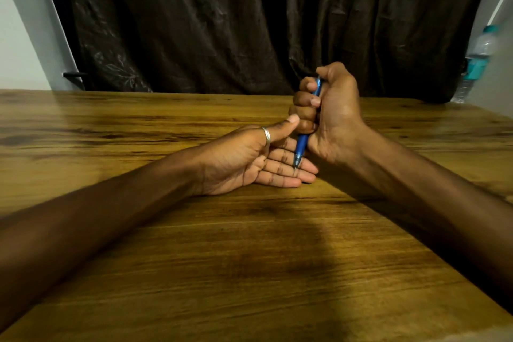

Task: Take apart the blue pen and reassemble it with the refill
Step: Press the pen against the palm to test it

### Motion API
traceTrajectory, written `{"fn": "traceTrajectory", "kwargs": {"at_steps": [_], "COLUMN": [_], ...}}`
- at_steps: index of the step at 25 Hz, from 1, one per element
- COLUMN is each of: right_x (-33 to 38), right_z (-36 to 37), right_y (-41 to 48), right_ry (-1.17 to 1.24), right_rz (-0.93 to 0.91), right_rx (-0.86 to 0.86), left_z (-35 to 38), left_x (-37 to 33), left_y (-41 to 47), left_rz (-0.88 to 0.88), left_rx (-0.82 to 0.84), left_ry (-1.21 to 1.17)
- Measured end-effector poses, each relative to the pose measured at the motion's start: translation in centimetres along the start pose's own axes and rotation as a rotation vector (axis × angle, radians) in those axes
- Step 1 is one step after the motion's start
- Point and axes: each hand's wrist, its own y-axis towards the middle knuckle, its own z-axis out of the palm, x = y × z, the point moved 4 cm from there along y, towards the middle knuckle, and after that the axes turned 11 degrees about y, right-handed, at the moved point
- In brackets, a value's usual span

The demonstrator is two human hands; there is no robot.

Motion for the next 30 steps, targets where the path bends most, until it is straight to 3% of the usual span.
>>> {"fn": "traceTrajectory", "kwargs": {"at_steps": [11, 17, 30], "right_x": [0.2, 0.8, 1.1], "right_z": [0.0, 0.0, -0.1], "right_y": [-0.3, 0.0, 0.0], "right_ry": [-0.007, -0.002, -0.014], "right_rz": [0.011, -0.018, -0.057], "right_rx": [-0.026, -0.022, -0.032], "left_z": [0.1, -0.2, -0.1], "left_x": [0.0, 0.5, 0.6], "left_y": [0.0, -0.1, 0.1], "left_rz": [0.007, 0.107, 0.152], "left_rx": [0.025, 0.13, 0.058], "left_ry": [-0.022, 0.109, 0.184]}}
